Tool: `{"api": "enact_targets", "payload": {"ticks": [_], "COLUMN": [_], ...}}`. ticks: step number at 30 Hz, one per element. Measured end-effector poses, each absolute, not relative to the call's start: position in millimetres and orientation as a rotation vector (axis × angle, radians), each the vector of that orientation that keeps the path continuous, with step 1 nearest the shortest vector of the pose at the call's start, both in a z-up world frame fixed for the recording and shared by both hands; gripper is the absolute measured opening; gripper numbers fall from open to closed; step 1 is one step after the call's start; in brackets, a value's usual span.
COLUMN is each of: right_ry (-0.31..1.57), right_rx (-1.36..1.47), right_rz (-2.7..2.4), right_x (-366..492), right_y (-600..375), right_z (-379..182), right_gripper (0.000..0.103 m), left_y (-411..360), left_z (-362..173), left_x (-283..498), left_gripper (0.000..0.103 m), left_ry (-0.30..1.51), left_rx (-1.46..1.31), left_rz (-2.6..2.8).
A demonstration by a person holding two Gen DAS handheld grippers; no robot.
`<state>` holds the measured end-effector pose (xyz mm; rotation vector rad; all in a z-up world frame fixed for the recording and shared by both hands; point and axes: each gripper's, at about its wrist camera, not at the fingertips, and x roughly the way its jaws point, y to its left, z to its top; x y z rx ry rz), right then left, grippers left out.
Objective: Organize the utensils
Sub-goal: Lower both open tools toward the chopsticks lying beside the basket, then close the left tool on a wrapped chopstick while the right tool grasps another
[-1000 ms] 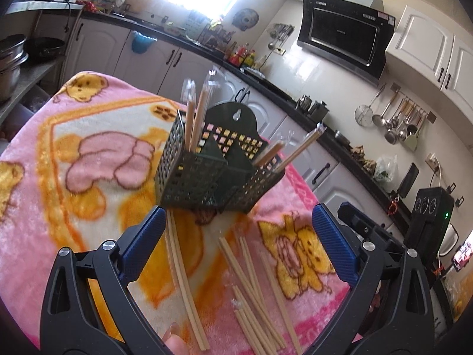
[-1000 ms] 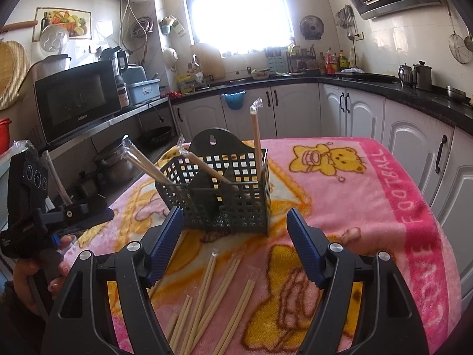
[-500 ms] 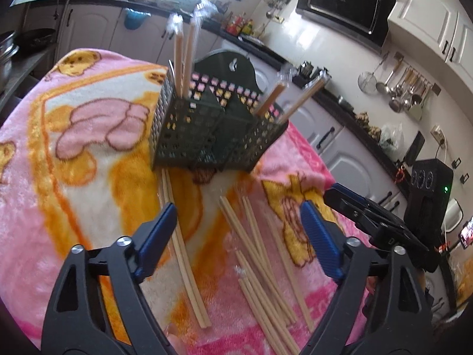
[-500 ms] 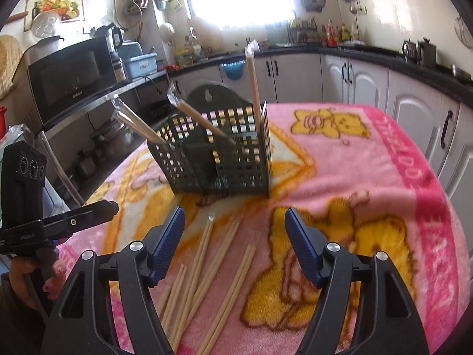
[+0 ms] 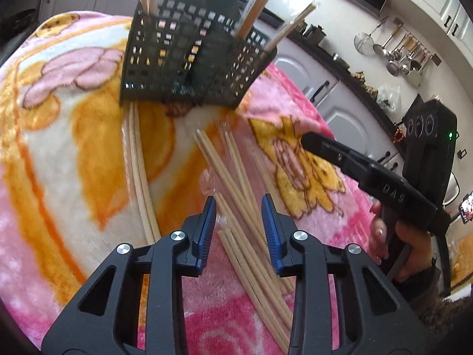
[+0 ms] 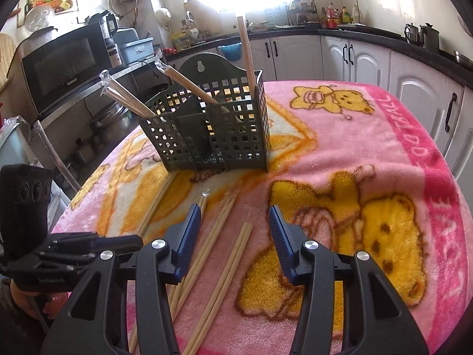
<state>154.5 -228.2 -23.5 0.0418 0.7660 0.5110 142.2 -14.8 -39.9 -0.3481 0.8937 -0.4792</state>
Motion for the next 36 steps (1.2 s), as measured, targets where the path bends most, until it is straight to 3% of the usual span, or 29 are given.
{"api": "enact_targets", "payload": {"ticks": [14, 20, 30, 33, 36], "right_ry": [0.83, 0.908, 1.002, 1.005, 1.005], "right_rx": [0.059, 0.078, 0.149, 0.164, 0.163], "right_rz": [0.522, 0.529, 0.49, 0.485, 0.475], "right_x": [166.7, 183.4, 214.1, 220.0, 221.9], "right_y": [-225.8, -218.6, -213.2, -214.1, -215.5], "right_z": [-41.9, -58.7, -80.9, -83.9, -86.0], "right_gripper": [0.044, 0.037, 0.035, 0.031, 0.017], "left_y": [-22.8, -21.0, -10.7, -7.9, -4.8], "left_z": [-64.5, -68.2, -68.7, -67.2, -65.4], "left_x": [148.0, 150.0, 150.4, 149.7, 149.4], "left_gripper": [0.025, 0.013, 0.009, 0.009, 0.008], "left_ry": [0.965, 0.973, 0.98, 0.976, 0.968], "left_rx": [-0.338, -0.339, -0.401, -0.417, -0.43], "left_rz": [-0.458, -0.456, -0.479, -0.482, -0.479]}}
